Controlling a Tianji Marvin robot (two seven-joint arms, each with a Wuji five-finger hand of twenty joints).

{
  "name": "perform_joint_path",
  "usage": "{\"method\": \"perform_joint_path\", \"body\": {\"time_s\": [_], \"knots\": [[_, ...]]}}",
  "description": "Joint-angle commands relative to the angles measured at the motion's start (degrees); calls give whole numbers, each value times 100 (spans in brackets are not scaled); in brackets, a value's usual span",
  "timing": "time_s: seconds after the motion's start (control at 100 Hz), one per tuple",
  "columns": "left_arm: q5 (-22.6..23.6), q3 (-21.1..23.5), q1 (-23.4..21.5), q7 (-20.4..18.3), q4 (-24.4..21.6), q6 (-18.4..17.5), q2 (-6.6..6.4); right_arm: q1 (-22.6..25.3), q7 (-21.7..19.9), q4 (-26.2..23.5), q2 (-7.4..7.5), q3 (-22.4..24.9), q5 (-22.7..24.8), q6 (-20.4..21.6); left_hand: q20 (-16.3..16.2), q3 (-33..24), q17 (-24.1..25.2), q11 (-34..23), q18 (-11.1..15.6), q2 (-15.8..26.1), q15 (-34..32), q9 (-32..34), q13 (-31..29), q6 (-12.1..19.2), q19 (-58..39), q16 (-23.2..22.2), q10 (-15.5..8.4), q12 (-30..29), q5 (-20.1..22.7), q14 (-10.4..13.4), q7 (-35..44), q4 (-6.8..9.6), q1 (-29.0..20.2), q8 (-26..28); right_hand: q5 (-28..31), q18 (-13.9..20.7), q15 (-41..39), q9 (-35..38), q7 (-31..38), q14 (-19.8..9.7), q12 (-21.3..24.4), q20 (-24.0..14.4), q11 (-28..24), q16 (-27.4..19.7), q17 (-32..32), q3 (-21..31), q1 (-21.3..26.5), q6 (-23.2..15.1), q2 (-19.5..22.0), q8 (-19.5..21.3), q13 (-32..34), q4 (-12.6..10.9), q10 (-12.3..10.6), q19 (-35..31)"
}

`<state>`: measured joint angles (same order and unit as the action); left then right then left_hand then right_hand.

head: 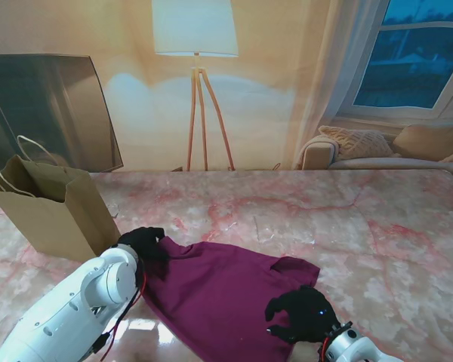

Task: Fold the socks and the shorts into the kraft paper bag

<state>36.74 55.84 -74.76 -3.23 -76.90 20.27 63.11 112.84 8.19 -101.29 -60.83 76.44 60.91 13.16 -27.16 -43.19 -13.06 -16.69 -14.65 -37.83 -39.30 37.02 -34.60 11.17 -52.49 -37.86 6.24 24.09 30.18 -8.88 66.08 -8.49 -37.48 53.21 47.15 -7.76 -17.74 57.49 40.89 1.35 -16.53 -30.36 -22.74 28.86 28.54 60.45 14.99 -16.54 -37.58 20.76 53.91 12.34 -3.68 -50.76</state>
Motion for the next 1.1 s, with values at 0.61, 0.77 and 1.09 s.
{"method": "perform_joint_path", "body": {"time_s": [0.61, 0.77, 1.09], "knots": [[-309, 436, -380, 604, -493, -57, 222, -849, -753, 814, 97, -389, -550, 133, 429, -1039, -3406, 10, 274, -163, -217, 3820, -3712, 571, -2921, 854, -545, 1392, 999, 185, 1222, -64, -730, 2230, -205, 415, 155, 368, 1166, -291, 223, 423, 125, -475, 79, 739, 776, -384, 230, -861, 28, 197, -180, 141], [-140, 484, -321, 682, -687, 73, 230, -1197, -880, 1024, 117, -563, -595, 147, 466, -1034, -3523, 19, 276, -136, -384, 3801, -3802, 507, -2974, 715, -510, 1545, 981, 162, 1217, -80, -750, 2242, -236, 425, 176, 328, 1165, -306, 234, 449, 140, -490, 23, 733, 752, -383, 226, -868, -12, 194, -189, 166], [227, 576, -172, 663, -1096, 325, 206, -1890, -939, 1546, 113, -1018, -852, 132, 845, -918, -3857, -207, 471, 60, -815, 3771, -3834, 455, -3060, 805, -449, 1383, 917, 320, 1000, -233, -618, 2020, -379, 435, 263, 110, 1070, -327, 271, 507, 203, -541, -143, 586, 477, -339, 346, -860, -190, 141, -171, 278]]}}
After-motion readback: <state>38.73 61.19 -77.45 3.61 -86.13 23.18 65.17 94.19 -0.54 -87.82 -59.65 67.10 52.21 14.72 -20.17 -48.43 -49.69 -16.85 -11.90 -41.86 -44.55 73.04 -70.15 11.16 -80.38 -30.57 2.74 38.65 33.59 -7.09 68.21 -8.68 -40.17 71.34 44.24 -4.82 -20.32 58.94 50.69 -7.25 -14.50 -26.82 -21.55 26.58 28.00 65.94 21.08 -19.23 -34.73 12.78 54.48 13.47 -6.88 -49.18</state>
